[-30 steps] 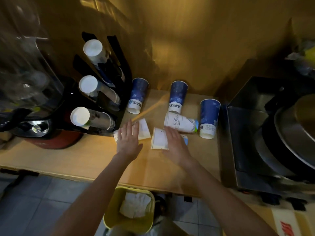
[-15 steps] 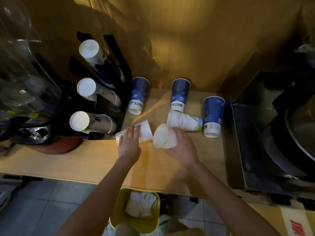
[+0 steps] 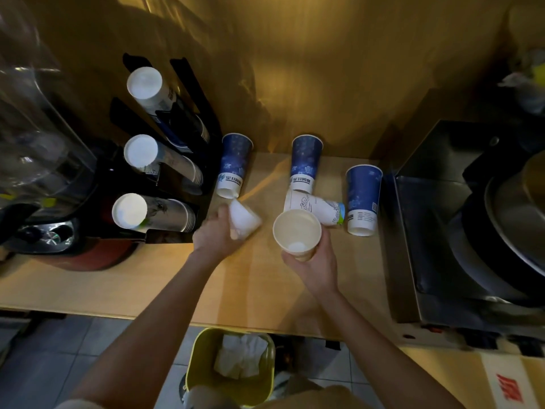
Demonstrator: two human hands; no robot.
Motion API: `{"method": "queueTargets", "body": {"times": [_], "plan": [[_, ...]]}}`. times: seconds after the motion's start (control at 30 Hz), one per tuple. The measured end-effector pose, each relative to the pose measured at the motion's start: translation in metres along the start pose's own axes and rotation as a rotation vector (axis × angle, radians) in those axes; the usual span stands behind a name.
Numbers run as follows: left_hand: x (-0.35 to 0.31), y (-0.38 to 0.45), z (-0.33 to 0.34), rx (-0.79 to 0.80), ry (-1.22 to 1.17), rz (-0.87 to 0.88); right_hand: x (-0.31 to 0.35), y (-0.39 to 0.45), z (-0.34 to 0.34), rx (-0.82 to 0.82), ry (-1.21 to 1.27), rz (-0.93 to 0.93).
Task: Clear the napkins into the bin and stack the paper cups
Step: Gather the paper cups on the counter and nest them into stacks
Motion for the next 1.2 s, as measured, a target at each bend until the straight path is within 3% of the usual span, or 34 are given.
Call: {"method": "queueTargets", "body": {"times": [0.07,0.2,0.33,0.6,0.87,1.0,1.07,1.2], "plan": [[-0.009,-0.006,-0.021,-0.069,-0.326,-0.008,0.0,0.001,0.0,0.002,0.007,0.01],[-0.038,-0.04,-0.07,-0.242,-0.814,0.254,0.0,0.002,0.001,0.006,0.05,0.03],[-0.063,-0.079,-0.078,-0.17,-1.069,0.319,0.0,0.002,0.0,0.04,0.08,0.031],[-0.071,-0.092,-0.013,-0.056,-0.985,0.319,0.005,0.002,0.001,0.073,0.088,0.031],[-0.067,-0.085,0.018,0.069,-0.876,0.26,0.008,0.004,-0.011,0.08,-0.012,-0.119],[-0.07,-0.077,0.026,0.049,-0.754,0.297,0.01,0.008,-0.007,0.11,0.028,-0.103],[-0.069,-0.075,0.028,0.036,-0.758,0.284,0.009,0.01,-0.011,0.213,-0.108,-0.157],[-0.065,-0.069,0.031,0.047,-0.787,0.253,-0.004,0.021,-0.019,0.389,-0.11,-0.045]]}}
Point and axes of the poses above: each hand's wrist, its own y-axis towards the middle knuckle, its own z-axis out of the palm, x = y × z, the point moved 4 cm from there along y, towards the middle knuckle, and after that the axes turned 10 degrees about -z, right-handed, at the moved point
